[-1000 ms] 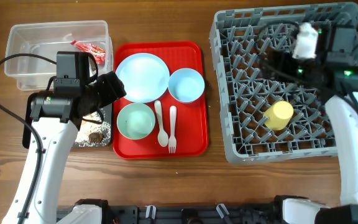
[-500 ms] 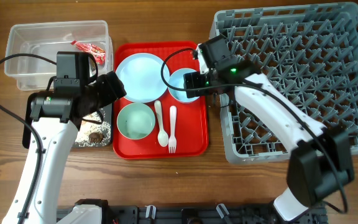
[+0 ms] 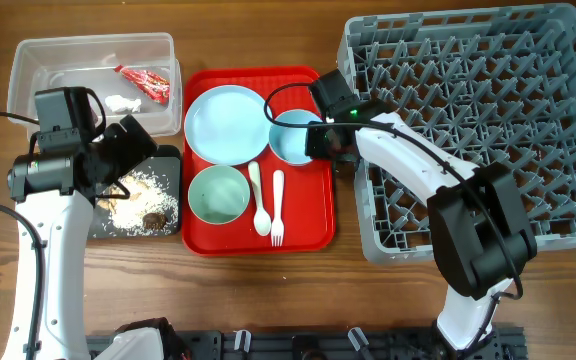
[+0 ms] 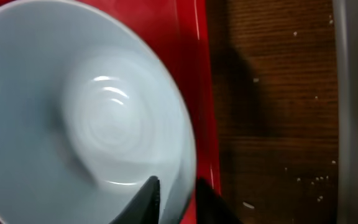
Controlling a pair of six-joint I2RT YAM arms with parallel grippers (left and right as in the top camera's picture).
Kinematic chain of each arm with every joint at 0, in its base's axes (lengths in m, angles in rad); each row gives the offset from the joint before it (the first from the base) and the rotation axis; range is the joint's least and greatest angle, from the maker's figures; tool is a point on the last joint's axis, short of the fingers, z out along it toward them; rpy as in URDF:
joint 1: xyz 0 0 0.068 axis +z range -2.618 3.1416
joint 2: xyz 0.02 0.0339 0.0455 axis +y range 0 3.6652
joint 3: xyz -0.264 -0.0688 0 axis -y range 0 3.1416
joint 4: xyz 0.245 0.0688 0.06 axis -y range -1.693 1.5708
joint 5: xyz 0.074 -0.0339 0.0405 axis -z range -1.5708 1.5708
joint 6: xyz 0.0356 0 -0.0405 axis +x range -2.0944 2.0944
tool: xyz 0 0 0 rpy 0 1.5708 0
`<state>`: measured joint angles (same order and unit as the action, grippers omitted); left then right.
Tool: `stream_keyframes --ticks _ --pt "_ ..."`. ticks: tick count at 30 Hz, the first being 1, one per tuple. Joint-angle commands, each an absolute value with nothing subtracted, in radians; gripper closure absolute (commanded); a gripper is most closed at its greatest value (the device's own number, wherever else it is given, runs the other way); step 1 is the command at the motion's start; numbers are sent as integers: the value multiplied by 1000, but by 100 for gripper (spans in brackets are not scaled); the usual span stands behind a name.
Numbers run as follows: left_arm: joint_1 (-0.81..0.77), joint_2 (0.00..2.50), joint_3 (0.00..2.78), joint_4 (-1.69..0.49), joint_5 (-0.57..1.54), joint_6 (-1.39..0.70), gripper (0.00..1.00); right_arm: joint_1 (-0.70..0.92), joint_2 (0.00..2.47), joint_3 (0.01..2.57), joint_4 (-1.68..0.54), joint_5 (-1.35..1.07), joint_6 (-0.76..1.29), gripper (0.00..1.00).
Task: Sort waste into correct bins and load items into the dishwasher rack
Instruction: 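Grasp the blue bowl on the red tray with the right gripper, then carry the blue bowl to the rack's back row and release it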
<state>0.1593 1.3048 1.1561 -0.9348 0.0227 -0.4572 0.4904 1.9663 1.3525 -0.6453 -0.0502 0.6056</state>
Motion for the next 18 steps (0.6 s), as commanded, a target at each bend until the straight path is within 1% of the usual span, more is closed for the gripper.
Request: stream_keyframes --ticks 1,5,7,10,12,14,15,18 --pt "165 1296 1159 -941 10 -456 4 492 1979 1353 -661 -33 684 95" --pt "165 1296 1159 -944 10 -456 4 489 1962 1354 -662 -20 681 96" --pt "165 1296 1159 -944 10 -456 3 484 1903 1354 -667 30 668 96" --pt "165 1296 1159 -943 10 -456 4 483 1766 1356 -649 155 597 96" --pt "165 1296 1159 -943 10 -456 4 483 1658 1356 -591 243 472 96" --pt "165 1296 1159 -943 10 -456 4 483 1604 1356 -552 305 400 96" --pt "165 1296 1159 -943 10 -456 4 481 1559 1356 -496 396 310 96" --pt "165 1296 1159 -943 10 -456 3 458 1536 1356 -356 583 65 96"
